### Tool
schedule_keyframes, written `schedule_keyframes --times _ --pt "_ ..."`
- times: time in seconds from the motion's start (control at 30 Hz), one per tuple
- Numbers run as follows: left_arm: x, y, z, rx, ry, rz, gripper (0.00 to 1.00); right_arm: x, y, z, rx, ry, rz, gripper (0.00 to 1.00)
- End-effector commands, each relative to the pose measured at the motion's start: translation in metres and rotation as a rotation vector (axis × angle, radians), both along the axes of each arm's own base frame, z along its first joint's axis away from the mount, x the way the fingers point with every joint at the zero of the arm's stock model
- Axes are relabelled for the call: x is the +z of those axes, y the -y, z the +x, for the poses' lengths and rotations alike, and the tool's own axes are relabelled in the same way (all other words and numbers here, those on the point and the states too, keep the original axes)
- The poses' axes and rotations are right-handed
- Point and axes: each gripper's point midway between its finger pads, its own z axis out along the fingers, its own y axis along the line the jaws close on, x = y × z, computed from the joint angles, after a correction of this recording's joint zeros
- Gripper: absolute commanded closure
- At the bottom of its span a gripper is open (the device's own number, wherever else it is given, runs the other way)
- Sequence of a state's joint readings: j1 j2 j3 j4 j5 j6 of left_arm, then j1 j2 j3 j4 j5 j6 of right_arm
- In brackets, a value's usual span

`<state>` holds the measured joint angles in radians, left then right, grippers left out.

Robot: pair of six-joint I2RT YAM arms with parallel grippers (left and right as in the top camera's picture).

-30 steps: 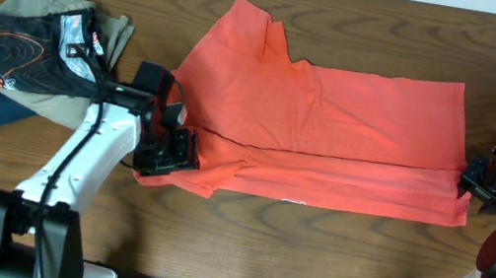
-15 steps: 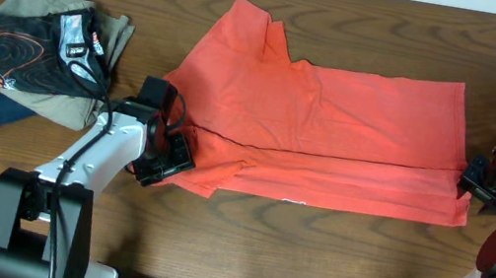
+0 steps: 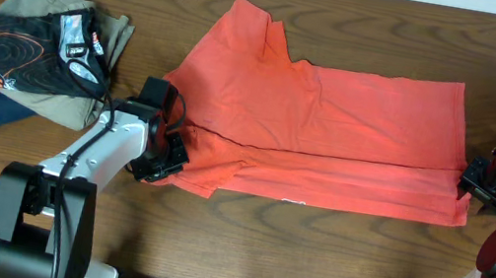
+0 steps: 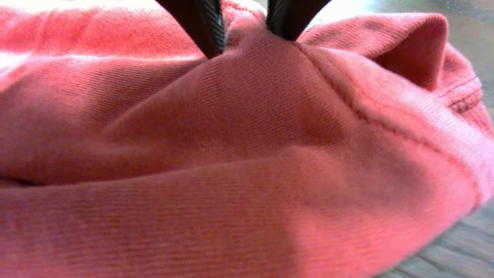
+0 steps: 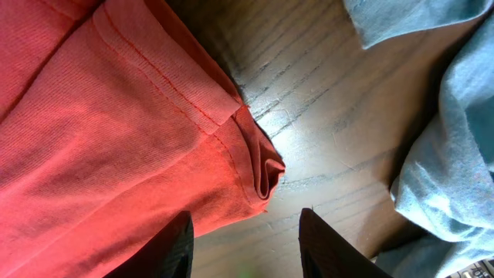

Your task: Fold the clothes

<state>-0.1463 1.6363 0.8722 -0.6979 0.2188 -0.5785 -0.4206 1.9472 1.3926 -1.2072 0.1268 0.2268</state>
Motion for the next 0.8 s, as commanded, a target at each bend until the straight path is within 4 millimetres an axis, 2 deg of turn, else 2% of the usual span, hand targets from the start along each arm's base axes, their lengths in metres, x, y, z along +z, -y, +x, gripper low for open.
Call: schedule_keyframes --times 0.0,0.37,0.43,0.53,0.63,0.77 --pt "0.002 0.011 -0.003 -0.012 -0.007 -0.063 0.81 0.007 0.007 0.002 -0.022 0.028 -0.01 0.57" --pt "0.016 0.015 -0.003 -0.013 0.02 -0.091 0.81 0.007 0.007 0.002 -0.022 0.028 -0.01 0.58" --pt "0.016 0.015 -0.003 -0.013 0.022 -0.093 0.92 0.007 0.007 0.002 -0.022 0.028 -0.01 0.58" --pt "0.021 0.026 0.0 -0.019 0.03 -0.157 0.94 0.007 0.007 0.002 -0.022 0.028 -0.01 0.58" --pt "0.041 0.05 0.024 -0.077 0.126 -0.292 0.94 0.007 0.007 0.002 -0.022 0.028 -0.01 0.58" --pt "0.083 0.067 0.084 -0.124 0.37 -0.376 0.94 0.007 0.007 0.002 -0.022 0.028 -0.01 0.58"
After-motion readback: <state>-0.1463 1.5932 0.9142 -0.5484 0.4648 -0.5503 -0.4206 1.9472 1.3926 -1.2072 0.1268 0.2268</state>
